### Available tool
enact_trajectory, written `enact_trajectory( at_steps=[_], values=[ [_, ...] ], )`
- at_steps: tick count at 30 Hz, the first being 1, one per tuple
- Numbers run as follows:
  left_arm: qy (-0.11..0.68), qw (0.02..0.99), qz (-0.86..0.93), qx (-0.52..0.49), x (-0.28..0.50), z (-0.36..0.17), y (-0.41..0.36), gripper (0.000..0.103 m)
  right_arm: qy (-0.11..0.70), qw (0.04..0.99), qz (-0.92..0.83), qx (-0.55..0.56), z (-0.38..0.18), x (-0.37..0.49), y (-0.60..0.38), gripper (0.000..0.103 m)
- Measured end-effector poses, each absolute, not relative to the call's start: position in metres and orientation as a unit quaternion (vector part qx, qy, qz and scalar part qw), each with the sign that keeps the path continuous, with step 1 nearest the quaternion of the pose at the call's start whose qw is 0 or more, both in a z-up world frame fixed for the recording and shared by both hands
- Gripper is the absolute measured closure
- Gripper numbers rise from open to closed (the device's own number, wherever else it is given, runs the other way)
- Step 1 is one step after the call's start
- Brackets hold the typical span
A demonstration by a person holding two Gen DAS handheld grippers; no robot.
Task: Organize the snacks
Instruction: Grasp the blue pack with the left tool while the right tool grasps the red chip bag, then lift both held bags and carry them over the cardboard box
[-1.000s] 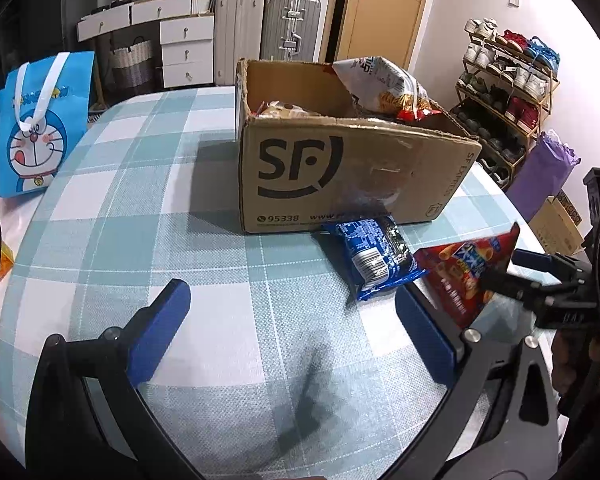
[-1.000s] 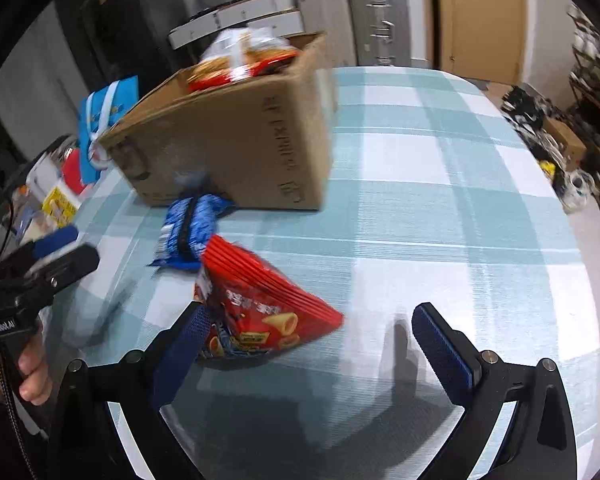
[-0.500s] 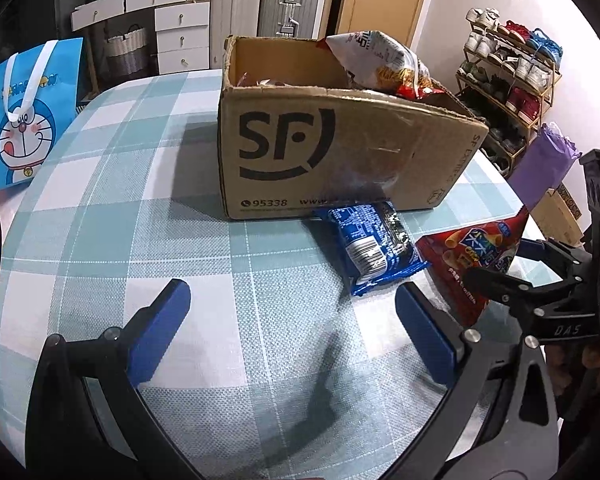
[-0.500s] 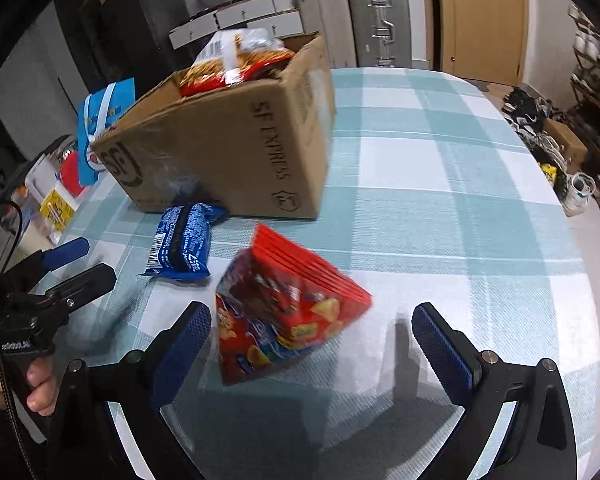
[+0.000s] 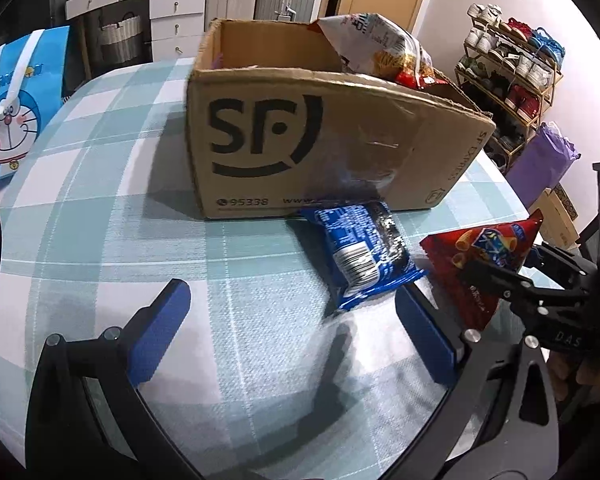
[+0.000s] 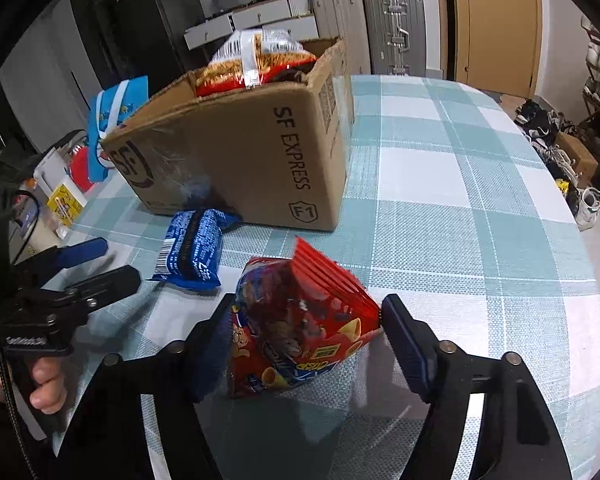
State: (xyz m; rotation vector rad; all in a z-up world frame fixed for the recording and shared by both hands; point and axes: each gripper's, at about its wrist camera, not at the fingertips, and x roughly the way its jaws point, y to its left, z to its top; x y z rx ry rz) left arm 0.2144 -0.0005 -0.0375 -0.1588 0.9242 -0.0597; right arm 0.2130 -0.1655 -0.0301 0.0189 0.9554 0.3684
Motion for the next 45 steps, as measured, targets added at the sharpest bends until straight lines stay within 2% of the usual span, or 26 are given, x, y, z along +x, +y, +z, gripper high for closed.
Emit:
enact_trajectory(
  at_steps=[12,15,16,18,20,23,33,45],
  values=[
    [0.454,0.887,-0.051,-0.061,0.251,-0.042,-0.036,0.001,0.430,0.884,0.181,0.034,-0.014,0.201,-0.186,0.052],
    [0.461,0.883,-0.055,-0.063,0.261,-0.047,-0.042,0.011,0.428,0.884,0.183,0.036,-0.016,0.201,-0.189,0.053],
    [0.466,0.881,-0.055,-0.064,0.265,-0.049,-0.043,0.018,0.427,0.885,0.184,0.036,-0.015,0.200,-0.189,0.053],
    [0.464,0.881,-0.058,-0.065,0.269,-0.049,-0.046,0.023,0.427,0.884,0.188,0.035,-0.015,0.199,-0.189,0.054],
    [0.463,0.880,-0.073,-0.070,0.271,-0.050,-0.048,0.042,0.427,0.883,0.191,0.034,-0.015,0.197,-0.189,0.055],
    [0.459,0.882,-0.081,-0.069,0.272,-0.047,-0.051,0.057,0.424,0.884,0.194,0.035,-0.014,0.194,-0.188,0.057],
    [0.440,0.890,-0.090,-0.073,0.257,-0.028,-0.051,0.060,0.401,0.895,0.193,0.039,-0.002,0.185,-0.189,0.060],
    [0.388,0.914,-0.078,-0.089,0.212,0.036,-0.028,0.060,0.366,0.910,0.188,0.044,0.024,0.166,-0.184,0.060]
  ],
)
